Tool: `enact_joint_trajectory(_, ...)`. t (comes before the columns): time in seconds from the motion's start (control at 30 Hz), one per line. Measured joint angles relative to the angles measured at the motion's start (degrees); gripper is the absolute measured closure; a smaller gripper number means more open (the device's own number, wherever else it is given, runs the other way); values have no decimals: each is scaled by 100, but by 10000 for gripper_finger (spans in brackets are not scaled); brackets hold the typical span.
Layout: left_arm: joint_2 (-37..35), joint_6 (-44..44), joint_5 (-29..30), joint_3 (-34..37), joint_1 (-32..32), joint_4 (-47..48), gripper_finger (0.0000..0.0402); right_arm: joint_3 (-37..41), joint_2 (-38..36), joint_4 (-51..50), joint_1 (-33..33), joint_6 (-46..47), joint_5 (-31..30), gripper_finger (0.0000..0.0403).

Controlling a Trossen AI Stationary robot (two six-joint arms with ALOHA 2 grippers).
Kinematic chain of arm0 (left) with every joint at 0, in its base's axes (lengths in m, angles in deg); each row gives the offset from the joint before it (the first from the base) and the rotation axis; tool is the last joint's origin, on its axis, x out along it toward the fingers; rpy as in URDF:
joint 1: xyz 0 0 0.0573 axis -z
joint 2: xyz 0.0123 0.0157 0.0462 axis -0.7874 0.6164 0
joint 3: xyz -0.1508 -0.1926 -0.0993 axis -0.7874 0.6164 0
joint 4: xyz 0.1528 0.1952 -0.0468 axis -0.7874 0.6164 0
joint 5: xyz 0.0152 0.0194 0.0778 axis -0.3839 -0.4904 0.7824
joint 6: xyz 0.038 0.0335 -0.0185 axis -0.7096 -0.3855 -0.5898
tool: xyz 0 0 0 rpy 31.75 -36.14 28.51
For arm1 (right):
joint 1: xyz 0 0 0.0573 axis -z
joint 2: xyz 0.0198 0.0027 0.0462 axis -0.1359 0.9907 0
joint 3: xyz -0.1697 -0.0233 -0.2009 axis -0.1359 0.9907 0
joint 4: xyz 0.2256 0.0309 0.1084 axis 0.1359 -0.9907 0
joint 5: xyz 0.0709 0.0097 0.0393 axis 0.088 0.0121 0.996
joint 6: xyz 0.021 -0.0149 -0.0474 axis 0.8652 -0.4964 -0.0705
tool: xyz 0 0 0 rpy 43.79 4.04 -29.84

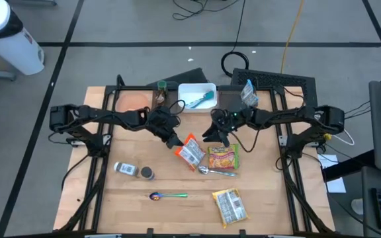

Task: Pick & Place Food Item
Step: Put the orange noodle pack into the right black bin

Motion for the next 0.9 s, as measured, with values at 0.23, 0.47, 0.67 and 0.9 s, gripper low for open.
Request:
enact_joint_trajectory(0.23, 0, 48, -2, -1, 171, -6, 401, -412, 697, 162, -5, -109, 147, 248)
enact_joint_trajectory(0.47, 0, 136, -2, -1, 323, -11, 401, -983, 1474, 140, -67, -173, 298, 248)
enact_joint_trajectory(0.67, 0, 160, -2, -1, 384, -2, 401, -1251, 1847, 104, -136, -96, 475, 248)
enact_joint_trajectory(0.9, 0, 133, 0, -1, 382, -23, 401, -1255, 1915, -26, -201, -227, 420, 248)
